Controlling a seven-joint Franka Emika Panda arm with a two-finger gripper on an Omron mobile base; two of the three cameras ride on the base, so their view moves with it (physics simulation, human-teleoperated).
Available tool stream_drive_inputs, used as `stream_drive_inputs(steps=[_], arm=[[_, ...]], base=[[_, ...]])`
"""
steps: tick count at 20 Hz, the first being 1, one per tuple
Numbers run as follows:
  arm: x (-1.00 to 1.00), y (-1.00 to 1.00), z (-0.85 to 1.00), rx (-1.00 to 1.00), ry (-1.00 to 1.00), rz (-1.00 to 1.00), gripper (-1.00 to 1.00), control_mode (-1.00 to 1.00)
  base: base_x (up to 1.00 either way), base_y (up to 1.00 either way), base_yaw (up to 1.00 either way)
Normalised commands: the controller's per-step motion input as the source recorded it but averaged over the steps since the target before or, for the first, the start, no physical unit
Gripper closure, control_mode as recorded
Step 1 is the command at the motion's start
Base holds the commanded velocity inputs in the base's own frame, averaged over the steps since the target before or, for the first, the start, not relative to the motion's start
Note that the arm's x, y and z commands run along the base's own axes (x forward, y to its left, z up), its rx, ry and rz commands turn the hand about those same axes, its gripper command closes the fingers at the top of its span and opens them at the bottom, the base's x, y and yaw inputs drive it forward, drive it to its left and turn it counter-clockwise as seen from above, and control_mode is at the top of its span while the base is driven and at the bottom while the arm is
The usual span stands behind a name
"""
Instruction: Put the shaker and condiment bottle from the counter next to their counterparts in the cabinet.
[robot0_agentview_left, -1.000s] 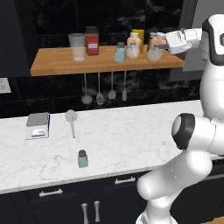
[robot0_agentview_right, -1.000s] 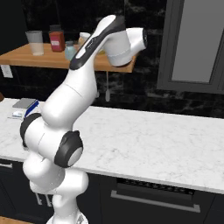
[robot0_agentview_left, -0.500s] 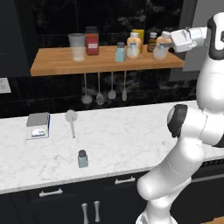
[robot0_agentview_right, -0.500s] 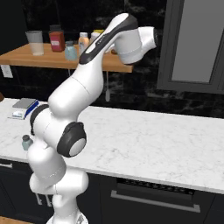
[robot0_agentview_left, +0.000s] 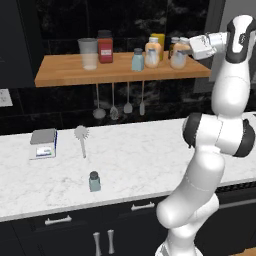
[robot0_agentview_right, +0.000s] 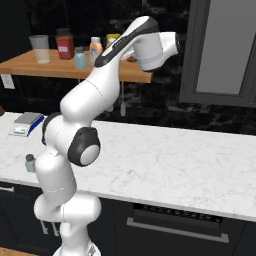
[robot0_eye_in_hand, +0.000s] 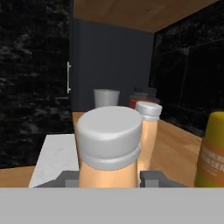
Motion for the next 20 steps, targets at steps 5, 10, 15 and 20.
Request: stream_drive_inputs(steps=[5, 10, 15, 20], arm=[[0.02, 0.00, 0.00, 0.00, 0.00, 0.00, 1.00, -1.00], [0.26, 0.00, 0.00, 0.00, 0.00, -0.02, 1.00, -1.00], [0.09, 0.02, -0.02, 0.00, 0.00, -0.05, 1.00, -1.00], [0.04, 0.12, -0.01, -0.05, 0.00, -0.01, 1.00, -1.00]], base=[[0.00, 0.00, 0.00], [0.00, 0.00, 0.00], [0.00, 0.00, 0.00], [0.00, 0.00, 0.00]])
